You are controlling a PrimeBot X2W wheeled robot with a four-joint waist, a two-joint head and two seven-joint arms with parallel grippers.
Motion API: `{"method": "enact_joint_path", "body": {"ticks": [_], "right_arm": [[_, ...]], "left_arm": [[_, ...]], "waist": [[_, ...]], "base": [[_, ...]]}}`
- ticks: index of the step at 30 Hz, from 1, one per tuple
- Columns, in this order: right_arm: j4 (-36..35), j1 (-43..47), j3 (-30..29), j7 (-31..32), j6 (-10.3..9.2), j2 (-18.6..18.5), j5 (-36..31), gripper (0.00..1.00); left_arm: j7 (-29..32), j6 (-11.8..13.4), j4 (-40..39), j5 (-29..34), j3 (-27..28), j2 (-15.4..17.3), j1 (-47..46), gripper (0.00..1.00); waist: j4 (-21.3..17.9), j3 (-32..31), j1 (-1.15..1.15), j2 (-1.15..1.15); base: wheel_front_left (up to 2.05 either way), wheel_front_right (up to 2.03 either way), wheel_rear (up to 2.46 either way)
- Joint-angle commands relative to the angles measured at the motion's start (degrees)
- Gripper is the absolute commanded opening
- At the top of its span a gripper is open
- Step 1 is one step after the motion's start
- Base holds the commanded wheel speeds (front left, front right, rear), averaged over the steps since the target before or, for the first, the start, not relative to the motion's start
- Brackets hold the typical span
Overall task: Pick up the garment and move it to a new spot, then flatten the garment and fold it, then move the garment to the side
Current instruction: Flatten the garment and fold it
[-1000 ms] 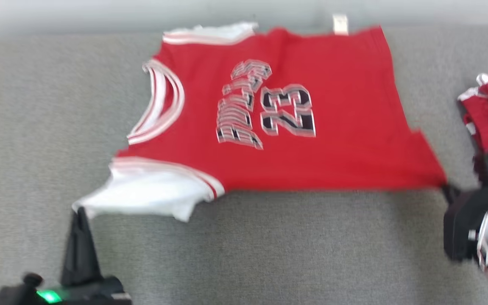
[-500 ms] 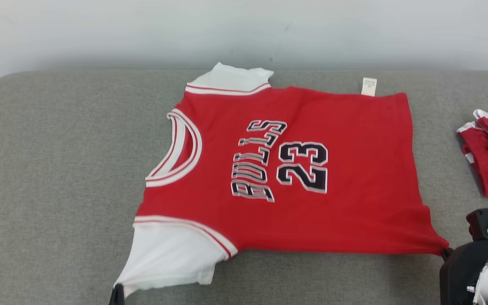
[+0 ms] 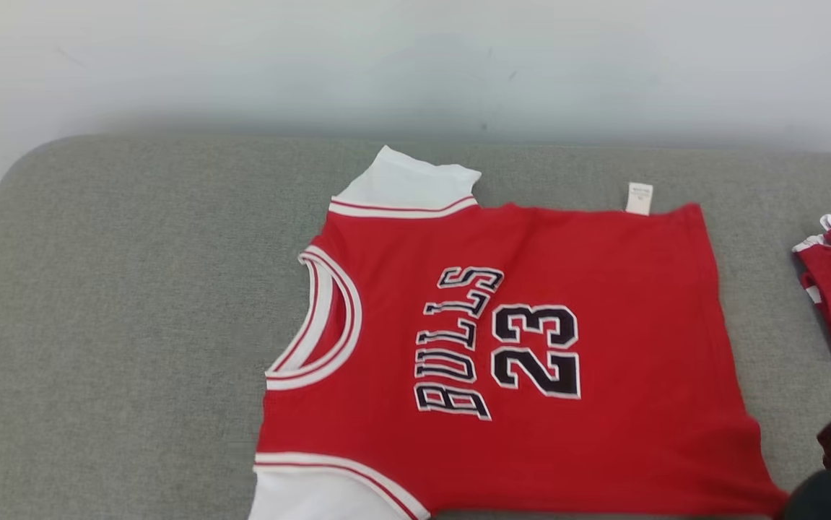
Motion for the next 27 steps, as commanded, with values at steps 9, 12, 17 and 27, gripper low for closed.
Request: {"method": "enact_joint_path", "body": {"ticks": [9, 12, 17, 27], "right_arm": [[-4.4, 3.7, -1.1, 2.3, -0.17, 1.5, 1.7, 0.0], [-3.8, 2.2, -0.2, 0.3, -0.17, 2.0, 3.4, 0.0], [-1.4, -0.9, -0.1, -2.9, -0.17, 2.6, 6.6, 0.0], [4.4, -9.9, -0.1, -11.9, -0.16, 2.8, 9.5, 0.0]], "left_arm": [[0.6, -1.1, -4.0, -3.6, -0.7, -0.3, -3.5, 0.0], [-0.5, -2.2, -3.3, -4.4, -0.9, -0.7, -7.3, 0.0], [-2.0, -3.6, 0.4, -4.0, -2.2, -1.1, -15.5, 0.0], [-7.3, -4.0, 11.7, 1.4, -3.3, -1.0, -29.8, 0.0]], "waist": [[-0.9, -1.0, 0.0, 0.0], [-1.5, -1.4, 0.0, 0.0], [-1.9, -1.1, 0.0, 0.0], [-3.7, 1.0, 0.0, 0.0]], "base": [[0.0, 0.0, 0.0], [0.0, 0.0, 0.0], [0.0, 0.0, 0.0], [0.0, 0.0, 0.0]]}}
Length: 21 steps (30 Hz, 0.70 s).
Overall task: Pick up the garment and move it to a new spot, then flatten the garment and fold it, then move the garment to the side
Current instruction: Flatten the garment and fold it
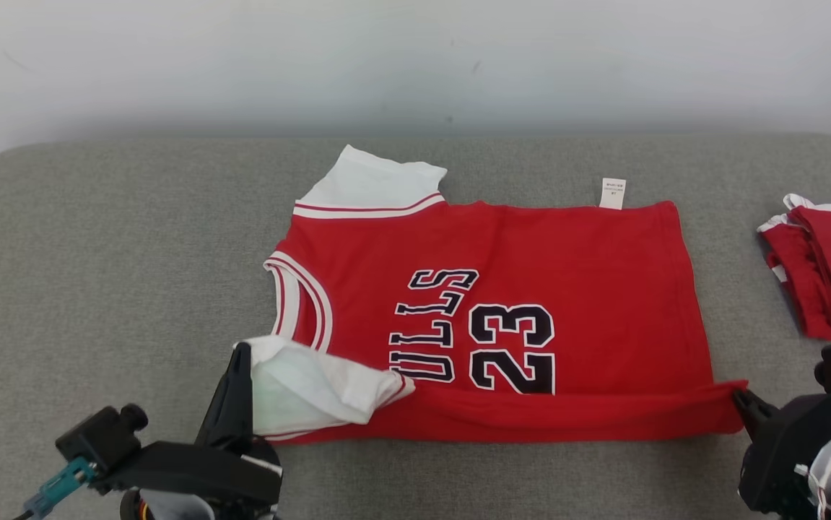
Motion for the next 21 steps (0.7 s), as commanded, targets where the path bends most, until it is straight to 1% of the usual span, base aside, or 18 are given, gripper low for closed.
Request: {"method": "enact_joint_path", "body": {"ticks": [1, 6, 9, 12, 14, 21], "right_arm": [[0.5, -0.7, 0.2, -1.0, -0.15, -0.2, 0.3, 0.0], [4.4, -3.7, 1.1, -5.5, -0.15, -1.0, 0.4, 0.0], [6.5, -5.1, 1.4, -7.9, -0.15, -1.7, 0.2, 0.0], [8.5, -6.8, 1.7, -10.5, -0.15, -2.3, -0.2, 0.0], [10.0, -8.0, 1.3, -12.6, -0.15, -2.0, 0.2, 0.0], [15.6, -11.5, 2.9, -15.6, -0.15, -3.3, -0.5, 0.0]], "left_arm": [[-0.6, -0.4, 0.6, 0.7, -0.2, 0.0, -1.1, 0.0], [-3.7, -0.7, 4.9, 3.8, -1.3, 0.0, -5.2, 0.0], [-6.1, -0.7, 7.2, 7.0, -2.2, 0.7, -7.6, 0.0], [-7.7, -1.1, 9.3, 8.2, -3.0, 0.5, -9.7, 0.0], [-8.5, -1.3, 10.8, 8.7, -3.3, 0.4, -11.0, 0.0], [-10.6, -1.1, 15.7, 11.1, -4.5, 0.6, -15.1, 0.0]], "waist": [[-0.5, 0.7, -0.01, -0.01], [-1.0, 1.8, -0.01, -0.01], [-1.0, 2.6, -0.01, -0.01], [-1.0, 3.2, -0.01, -0.01], [-1.0, 3.6, -0.01, -0.01], [-0.9, 5.1, -0.01, -0.01]], "base": [[0.0, 0.0, 0.0], [0.0, 0.0, 0.0], [0.0, 0.0, 0.0], [0.0, 0.0, 0.0], [0.0, 0.0, 0.0], [0.0, 0.0, 0.0]]}}
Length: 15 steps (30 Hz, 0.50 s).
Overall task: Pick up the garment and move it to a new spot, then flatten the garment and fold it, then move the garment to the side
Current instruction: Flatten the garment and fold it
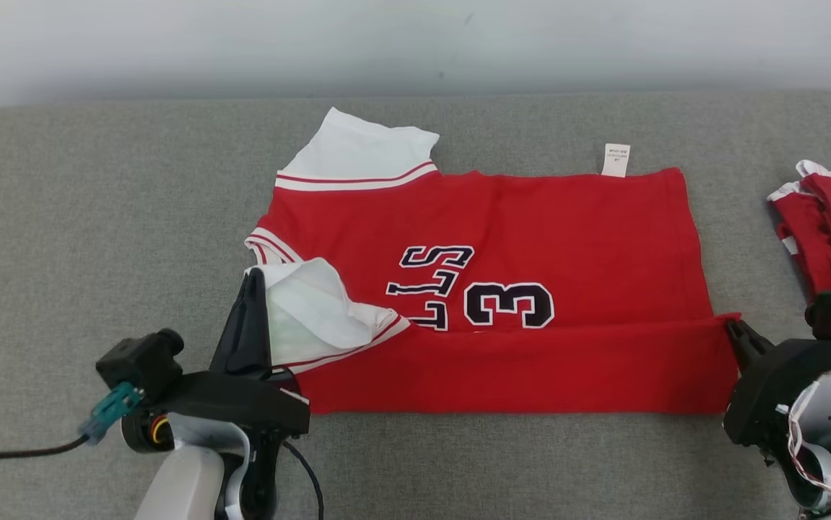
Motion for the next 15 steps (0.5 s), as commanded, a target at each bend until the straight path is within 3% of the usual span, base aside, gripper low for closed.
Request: {"method": "enact_joint_path", "body": {"ticks": [1, 9, 10, 11, 12, 15], "right_arm": [[1.4, -1.2, 0.6, -0.6, -0.15, -0.8, -0.8, 0.0], [6.0, -3.6, 1.5, -1.9, -0.15, -1.4, -2.6, 0.0], [6.4, -3.7, 1.5, -2.1, -0.15, -1.4, -2.7, 0.07], [6.8, -3.7, 1.6, -2.3, -0.15, -1.4, -3.0, 0.48], [7.8, -4.0, 0.9, -2.3, -0.15, -1.3, -3.6, 1.0], [8.3, -3.8, 0.7, -2.4, -0.15, -1.1, -4.5, 1.0]], "left_arm": [[-0.7, 0.3, 1.3, 1.5, -0.7, 0.5, -1.7, 0.0], [-2.6, 0.0, 5.1, 3.8, -2.1, 0.5, -4.9, 0.0], [-2.8, 0.0, 5.5, 4.2, -2.2, 0.5, -5.2, 0.04], [-3.1, -0.1, 5.8, 4.8, -2.5, 0.6, -5.5, 0.78], [-3.7, -0.6, 6.4, 5.3, -2.8, 0.6, -5.8, 1.0], [-4.3, -0.9, 7.1, 6.7, -3.4, 0.8, -6.5, 1.0]], "waist": [[0.2, 0.7, -0.01, -0.01], [0.5, 1.7, -0.01, -0.01], [0.6, 1.8, -0.01, -0.01], [0.6, 1.9, -0.01, -0.01], [0.7, 1.9, -0.01, -0.01], [0.7, 1.7, -0.01, -0.01]], "base": [[0.0, 0.0, 0.0], [0.0, 0.0, 0.0], [0.0, 0.0, 0.0], [0.0, 0.0, 0.0], [0.0, 0.0, 0.0], [0.0, 0.0, 0.0]]}}
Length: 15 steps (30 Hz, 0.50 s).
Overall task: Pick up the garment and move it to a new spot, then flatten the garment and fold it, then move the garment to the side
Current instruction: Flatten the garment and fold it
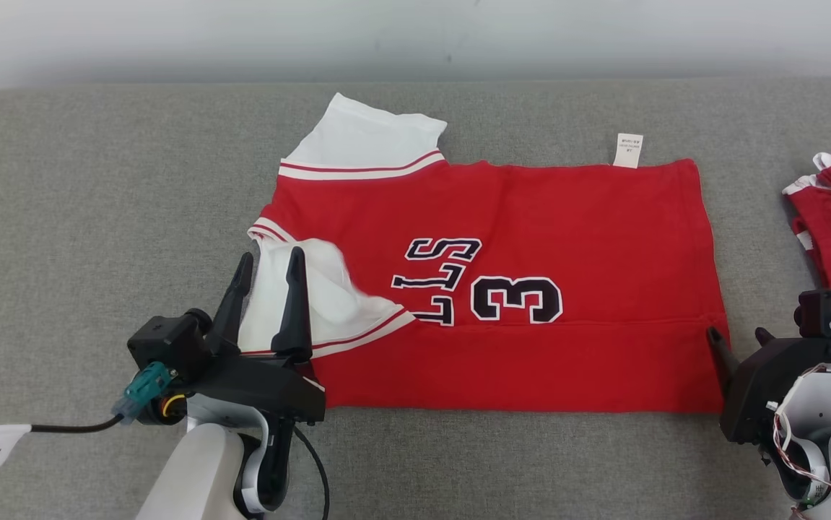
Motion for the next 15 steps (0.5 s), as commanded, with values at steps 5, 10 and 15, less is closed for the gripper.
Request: {"method": "enact_joint_path", "body": {"ticks": [5, 10, 15], "right_arm": [[-1.4, 1.4, -1.3, 0.4, -0.15, 0.3, -0.5, 1.0], [-5.6, 4.7, -4.1, 3.6, -0.15, 1.4, -0.8, 1.0], [-10.3, 8.5, -5.9, 7.4, -0.15, 3.0, -1.3, 1.0]], "left_arm": [[-1.3, 1.1, -0.9, 4.1, 0.6, 1.8, 0.6, 1.0], [-1.2, 3.8, -1.6, 7.8, 0.2, 4.6, 5.7, 1.0], [1.3, 6.4, -2.3, 8.6, -0.1, 6.7, 11.3, 1.0]], "waist": [[0.0, -1.1, -0.01, -0.01], [-0.1, -1.9, -0.01, -0.01], [-0.2, -2.2, -0.01, -0.01]], "base": [[0.0, 0.0, 0.0], [0.0, 0.0, 0.0], [0.0, 0.0, 0.0]]}}
